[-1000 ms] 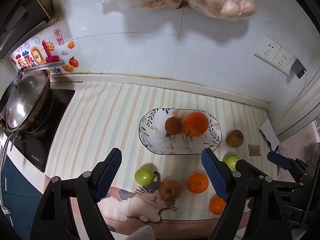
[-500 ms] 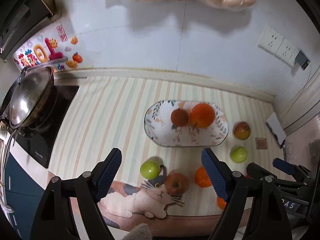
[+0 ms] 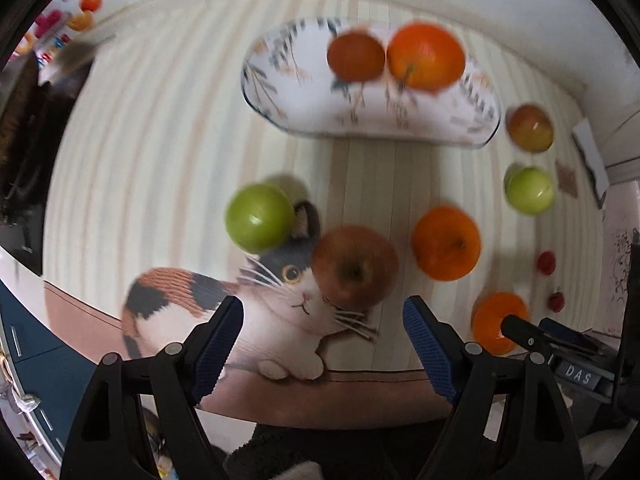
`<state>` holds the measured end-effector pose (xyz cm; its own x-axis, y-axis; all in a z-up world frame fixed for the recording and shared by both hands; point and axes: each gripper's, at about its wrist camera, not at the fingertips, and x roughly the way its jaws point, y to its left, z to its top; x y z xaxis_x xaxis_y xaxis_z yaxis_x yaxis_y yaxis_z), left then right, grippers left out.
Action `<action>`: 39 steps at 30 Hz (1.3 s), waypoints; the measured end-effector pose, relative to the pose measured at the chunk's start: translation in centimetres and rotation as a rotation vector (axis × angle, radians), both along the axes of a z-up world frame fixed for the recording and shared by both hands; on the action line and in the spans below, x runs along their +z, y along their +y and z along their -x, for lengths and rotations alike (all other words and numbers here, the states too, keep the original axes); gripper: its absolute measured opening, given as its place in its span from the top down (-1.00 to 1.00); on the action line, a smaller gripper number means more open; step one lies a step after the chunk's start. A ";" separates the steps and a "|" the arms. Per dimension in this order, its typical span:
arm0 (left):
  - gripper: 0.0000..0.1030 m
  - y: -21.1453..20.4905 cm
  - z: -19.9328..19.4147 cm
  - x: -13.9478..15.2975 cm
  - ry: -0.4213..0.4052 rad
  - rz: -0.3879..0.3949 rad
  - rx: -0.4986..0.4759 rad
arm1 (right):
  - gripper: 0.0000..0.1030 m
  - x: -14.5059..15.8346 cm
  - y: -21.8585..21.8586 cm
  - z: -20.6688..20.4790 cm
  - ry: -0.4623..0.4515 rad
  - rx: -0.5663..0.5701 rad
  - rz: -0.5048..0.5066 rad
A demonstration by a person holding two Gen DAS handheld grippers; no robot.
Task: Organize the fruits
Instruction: 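Grasp a red apple with the left tool while the right tool grasps an orange, then lower the red apple and orange onto the plate and release both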
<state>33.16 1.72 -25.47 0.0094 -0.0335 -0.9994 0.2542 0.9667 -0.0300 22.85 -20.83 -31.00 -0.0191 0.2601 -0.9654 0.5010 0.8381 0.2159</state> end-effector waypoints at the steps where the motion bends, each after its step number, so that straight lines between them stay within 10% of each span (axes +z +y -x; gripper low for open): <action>1: -0.58 -0.3 -0.1 -0.7 0.014 -0.011 -0.003 | -0.85 -0.6 0.0 0.3 0.009 -0.005 -0.003; 8: -0.58 -2.8 -0.9 -4.4 0.086 -0.029 -0.035 | -0.79 -2.5 0.4 1.3 0.012 -0.027 -0.026; 13: -0.27 -4.3 -1.1 -5.9 0.067 -0.060 -0.070 | -0.34 -2.9 1.4 0.5 -0.003 0.004 -0.052; 25: -0.26 -1.2 3.9 -5.4 0.121 -0.029 -0.073 | -0.33 -2.3 5.8 -1.2 -0.017 0.217 -0.044; 39: -0.25 -0.2 2.3 -2.3 0.069 0.022 -0.051 | -0.31 -0.1 6.3 -2.1 -0.071 0.206 -0.028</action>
